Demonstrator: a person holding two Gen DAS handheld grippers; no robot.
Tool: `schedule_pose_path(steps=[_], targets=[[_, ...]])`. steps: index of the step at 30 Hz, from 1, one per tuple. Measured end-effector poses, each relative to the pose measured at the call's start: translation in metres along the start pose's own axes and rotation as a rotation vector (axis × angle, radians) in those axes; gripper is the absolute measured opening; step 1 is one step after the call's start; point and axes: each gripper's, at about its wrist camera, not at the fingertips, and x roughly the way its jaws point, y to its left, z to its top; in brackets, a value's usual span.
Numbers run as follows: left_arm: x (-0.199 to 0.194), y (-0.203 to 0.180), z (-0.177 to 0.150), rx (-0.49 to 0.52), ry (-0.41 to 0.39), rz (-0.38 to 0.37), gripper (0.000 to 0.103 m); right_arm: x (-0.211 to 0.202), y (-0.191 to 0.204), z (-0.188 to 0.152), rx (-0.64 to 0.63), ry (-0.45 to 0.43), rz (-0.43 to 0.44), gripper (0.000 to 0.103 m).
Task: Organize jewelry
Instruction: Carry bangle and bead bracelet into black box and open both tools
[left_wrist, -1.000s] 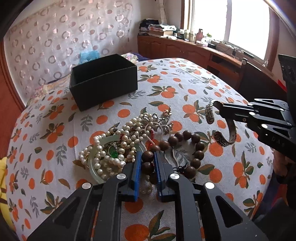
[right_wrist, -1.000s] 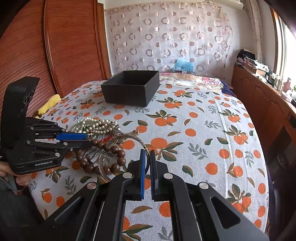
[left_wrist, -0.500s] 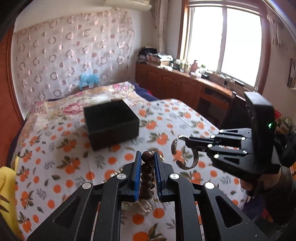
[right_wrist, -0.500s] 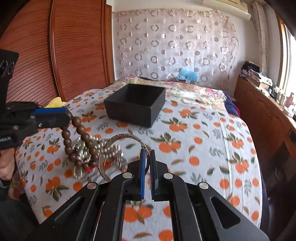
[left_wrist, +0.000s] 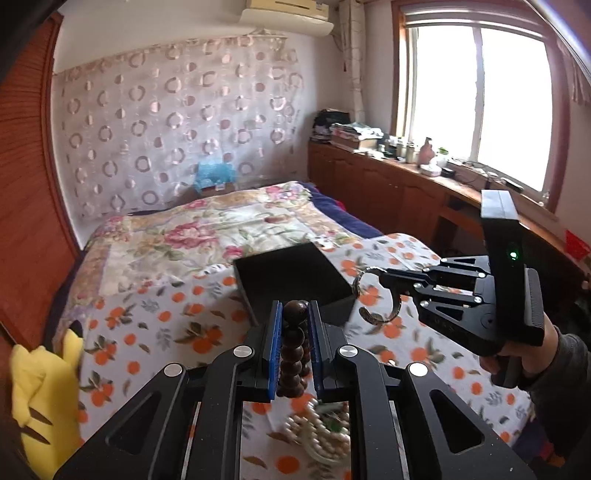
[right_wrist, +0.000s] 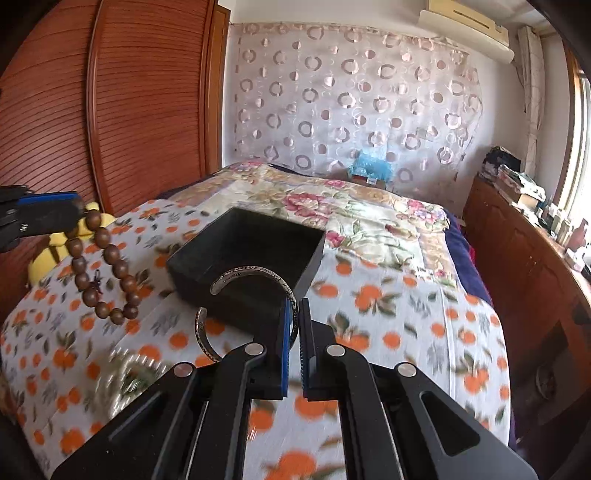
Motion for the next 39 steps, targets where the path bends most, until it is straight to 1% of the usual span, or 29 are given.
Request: schedule_pose_path(steps=[4,10,13,16,18,20,23,31,39], targets=[[0.008,0.009,0.013,-0.002,-0.006,0.026,0.012,0.03,-0.006,0.02,-0.004,0.018,0.0,0.005],[0.028,0.014,0.029,-0.002,0.003,0.059,0.013,0.06,-0.01,0.034,-0.004,0.036,0.012,0.005],[0.035,0.013,0.037,0.003,0.004,0.066,0.013,0.07,-0.006,0.035,-0.021,0.049,0.024,0.005],[0.039,0.01,0.042,0.013,0.0,0.069,0.013,0.08,0.002,0.033,-0.065,0.087,0.045,0.006],[0.043,0.009,0.046,0.018,0.0,0.072,0.013,0.084,0.006,0.031,-0.088,0.109,0.064,0.011],[0.048,0.008,0.05,0.02,0.004,0.073,0.013,0.081,0.005,0.029,-0.074,0.113,0.079,0.012],[0.058,0.005,0.055,0.023,0.015,0.075,0.013,0.071,0.001,0.026,-0.048,0.088,0.089,0.013],[0.083,-0.002,0.062,0.025,0.038,0.098,0.013,0.041,-0.021,0.009,0.009,0.035,0.082,0.013],[0.11,-0.007,0.064,-0.001,0.09,0.064,0.013,0.031,-0.031,-0.007,0.012,0.024,0.068,0.013]])
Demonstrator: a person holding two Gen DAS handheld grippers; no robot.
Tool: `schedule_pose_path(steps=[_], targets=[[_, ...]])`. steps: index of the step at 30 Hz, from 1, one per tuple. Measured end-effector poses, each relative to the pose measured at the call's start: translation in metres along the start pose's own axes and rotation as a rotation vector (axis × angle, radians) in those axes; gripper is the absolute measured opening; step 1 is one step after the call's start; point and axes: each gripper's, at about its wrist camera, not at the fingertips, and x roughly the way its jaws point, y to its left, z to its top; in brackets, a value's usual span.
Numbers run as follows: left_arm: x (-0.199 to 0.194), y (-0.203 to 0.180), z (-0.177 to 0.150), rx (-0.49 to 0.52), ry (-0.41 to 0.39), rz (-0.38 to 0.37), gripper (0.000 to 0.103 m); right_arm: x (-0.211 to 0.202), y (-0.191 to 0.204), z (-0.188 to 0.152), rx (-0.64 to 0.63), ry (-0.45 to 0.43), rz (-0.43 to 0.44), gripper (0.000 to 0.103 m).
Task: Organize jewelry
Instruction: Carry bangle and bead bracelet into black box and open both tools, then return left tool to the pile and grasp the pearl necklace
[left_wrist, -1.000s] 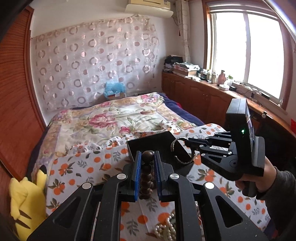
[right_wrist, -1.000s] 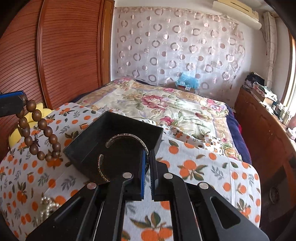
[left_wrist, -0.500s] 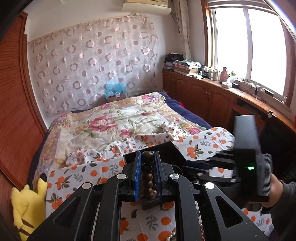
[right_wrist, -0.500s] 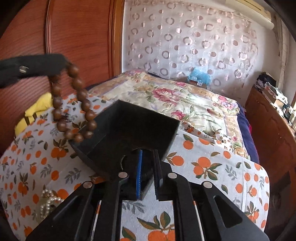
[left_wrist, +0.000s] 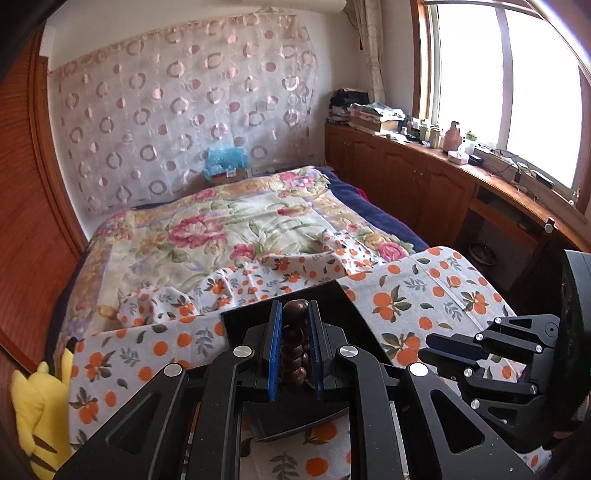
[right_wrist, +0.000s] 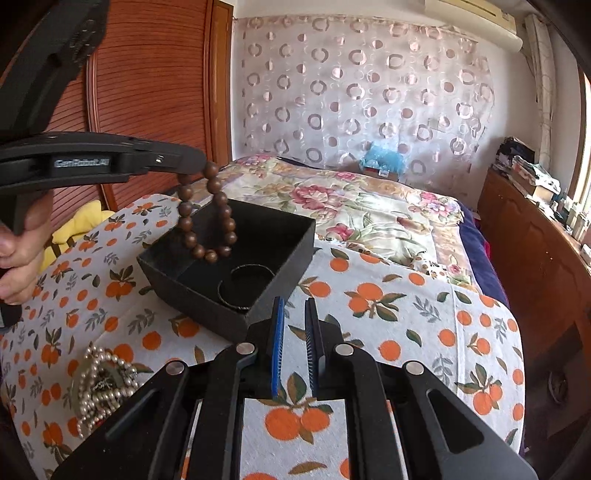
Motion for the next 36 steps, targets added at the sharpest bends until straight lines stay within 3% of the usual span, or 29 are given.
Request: schedule_pose_path(steps=[7,9,10,14,23,27,30,36], targets=[[0.008,-0.01,-0.004,0.015,0.024,-0.011,0.013,-0.005,-0.003,-0.004,0.0,-0.002,-0.001,0.013],[0.014,-0.008,-0.007,0.015,0.044,0.005,0.031,-0.006,-0.003,-0.004,0.003,0.0,0.001,0.013],[0.015,-0.006,-0.01,0.015,0.049,0.021,0.034,-0.007,-0.003,-0.006,0.003,0.003,0.001,0.013],[0.009,0.004,-0.023,-0.001,0.057,0.027,0.035,-0.014,-0.003,-0.009,0.007,0.003,0.003,0.013],[-0.039,0.004,-0.071,0.016,0.019,0.005,0.048,-0.046,0.019,-0.03,0.032,-0.021,0.057,0.013],[-0.054,0.002,-0.094,0.002,0.02,-0.018,0.049,-0.055,0.031,-0.04,0.023,-0.015,0.068,0.014],[-0.061,-0.002,-0.113,-0.002,0.033,-0.034,0.049,-0.061,0.039,-0.051,0.027,-0.005,0.075,0.022],[-0.069,-0.008,-0.144,-0.014,0.061,-0.084,0.049,-0.072,0.049,-0.069,0.045,0.008,0.079,0.024]])
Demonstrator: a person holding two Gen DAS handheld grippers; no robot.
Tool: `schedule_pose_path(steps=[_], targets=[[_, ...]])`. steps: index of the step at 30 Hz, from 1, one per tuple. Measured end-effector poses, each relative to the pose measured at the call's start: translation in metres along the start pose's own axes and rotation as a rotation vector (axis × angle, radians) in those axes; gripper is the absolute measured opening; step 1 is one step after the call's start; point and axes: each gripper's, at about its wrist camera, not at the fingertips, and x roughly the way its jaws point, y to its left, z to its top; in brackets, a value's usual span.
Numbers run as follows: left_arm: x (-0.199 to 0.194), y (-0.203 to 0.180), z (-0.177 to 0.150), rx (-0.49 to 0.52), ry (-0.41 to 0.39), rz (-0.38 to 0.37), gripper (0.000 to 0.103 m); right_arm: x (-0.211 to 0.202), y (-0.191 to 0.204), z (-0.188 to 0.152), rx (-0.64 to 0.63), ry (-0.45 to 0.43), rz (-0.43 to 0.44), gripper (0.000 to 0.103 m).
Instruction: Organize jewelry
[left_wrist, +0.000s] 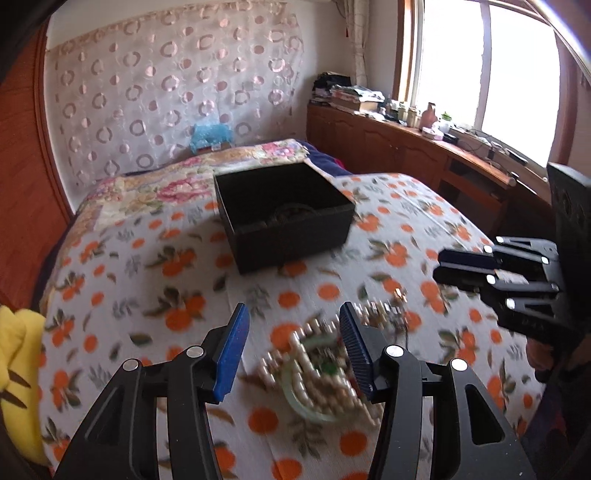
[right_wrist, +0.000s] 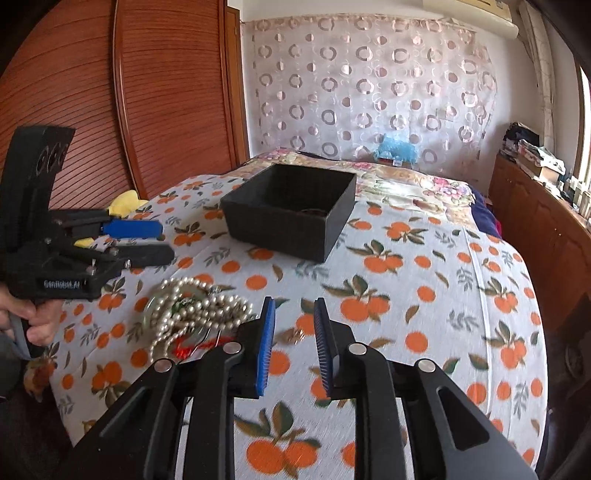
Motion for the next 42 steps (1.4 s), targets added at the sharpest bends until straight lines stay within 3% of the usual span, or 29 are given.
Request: schedule_pose_path(steps=[10,12,16,18,23,42], targets=[[0.019,0.014,-0.011,-0.058,0.064,-0.055,0.037,0.007,0.008,-0.008,0.013,0.031,0.03,0.024],[0.026,0.016,-0.011,-0.073,0.082,-0.066,0.029,0.008,0.007,-0.006,0.016,0.031,0.035,0.024],[0.038,0.018,-0.011,-0.105,0.112,-0.102,0.025,0.006,0.008,-0.005,0.011,0.029,0.039,0.024],[0.04,0.016,-0.012,-0.098,0.12,-0.103,0.016,0.006,0.009,-0.005,0.011,0.03,0.039,0.024],[0.038,0.015,-0.01,-0.086,0.11,-0.097,0.007,0.008,0.009,-0.006,0.011,0.038,0.042,0.024],[-0.065,0.012,0.028,-0.076,-0.18,-0.055,0.007,0.015,0.013,-0.007,-0.001,0.051,0.056,0.024]])
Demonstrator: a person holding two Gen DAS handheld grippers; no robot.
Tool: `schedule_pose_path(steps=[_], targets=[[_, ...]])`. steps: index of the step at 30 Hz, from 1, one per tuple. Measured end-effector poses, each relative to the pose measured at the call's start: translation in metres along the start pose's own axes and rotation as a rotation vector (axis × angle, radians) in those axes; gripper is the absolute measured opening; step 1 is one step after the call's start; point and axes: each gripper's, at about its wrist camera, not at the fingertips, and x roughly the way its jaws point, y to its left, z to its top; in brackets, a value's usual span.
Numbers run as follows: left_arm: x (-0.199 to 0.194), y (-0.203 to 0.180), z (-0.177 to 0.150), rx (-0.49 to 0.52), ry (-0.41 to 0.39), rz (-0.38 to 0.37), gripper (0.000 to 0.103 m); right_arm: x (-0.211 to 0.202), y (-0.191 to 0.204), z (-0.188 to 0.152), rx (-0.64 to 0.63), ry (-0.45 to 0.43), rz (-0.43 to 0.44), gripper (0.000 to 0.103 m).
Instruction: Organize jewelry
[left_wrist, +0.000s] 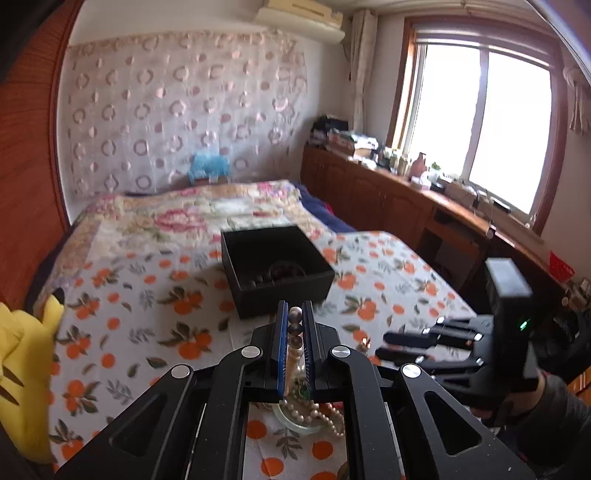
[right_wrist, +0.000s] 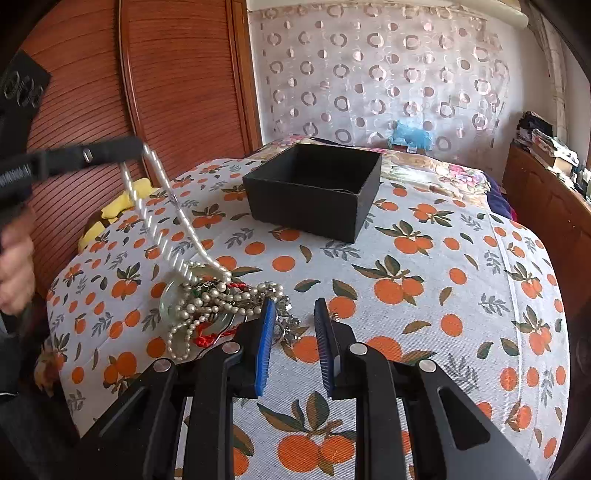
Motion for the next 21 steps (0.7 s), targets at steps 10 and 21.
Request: schedule_pose_path(steps=[10,21], targets=[[-0.037,0.003,0.021,0.008,-0.1,0.024,0.007,0.021,-0.001,0.01,0.001,0.049,0.044,0.024],[-0.059,0.011,0.037,0.015,-0.159,0.046,0.007,0.05,0.0,0.022,0.002,0.112,0.094,0.026]])
